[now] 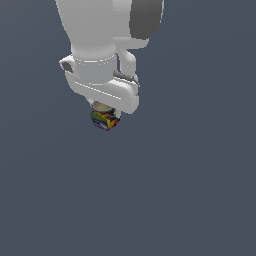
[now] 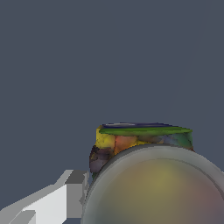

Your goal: Pick up the object and move it to a goal position.

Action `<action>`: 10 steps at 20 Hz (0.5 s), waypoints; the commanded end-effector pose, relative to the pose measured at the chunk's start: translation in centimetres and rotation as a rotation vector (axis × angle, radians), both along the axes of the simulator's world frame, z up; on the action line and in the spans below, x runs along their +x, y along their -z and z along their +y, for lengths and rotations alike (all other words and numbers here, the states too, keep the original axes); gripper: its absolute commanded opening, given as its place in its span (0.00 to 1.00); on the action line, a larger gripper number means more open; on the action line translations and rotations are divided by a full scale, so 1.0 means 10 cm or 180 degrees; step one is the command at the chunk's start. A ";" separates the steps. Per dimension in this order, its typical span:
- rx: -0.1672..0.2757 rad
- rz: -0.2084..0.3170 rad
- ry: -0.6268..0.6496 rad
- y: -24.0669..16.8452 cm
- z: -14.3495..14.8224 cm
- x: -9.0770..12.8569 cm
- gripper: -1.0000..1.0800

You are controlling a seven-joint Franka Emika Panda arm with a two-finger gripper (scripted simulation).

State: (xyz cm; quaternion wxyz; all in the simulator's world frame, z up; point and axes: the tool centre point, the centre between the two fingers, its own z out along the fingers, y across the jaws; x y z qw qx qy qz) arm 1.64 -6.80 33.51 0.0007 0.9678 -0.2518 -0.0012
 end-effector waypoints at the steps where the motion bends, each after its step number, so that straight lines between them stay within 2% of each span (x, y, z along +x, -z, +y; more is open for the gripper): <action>1: -0.0001 -0.0009 0.0000 -0.24 -0.01 0.05 0.00; 10: -0.0001 -0.0008 -0.0001 -0.87 -0.03 0.20 0.00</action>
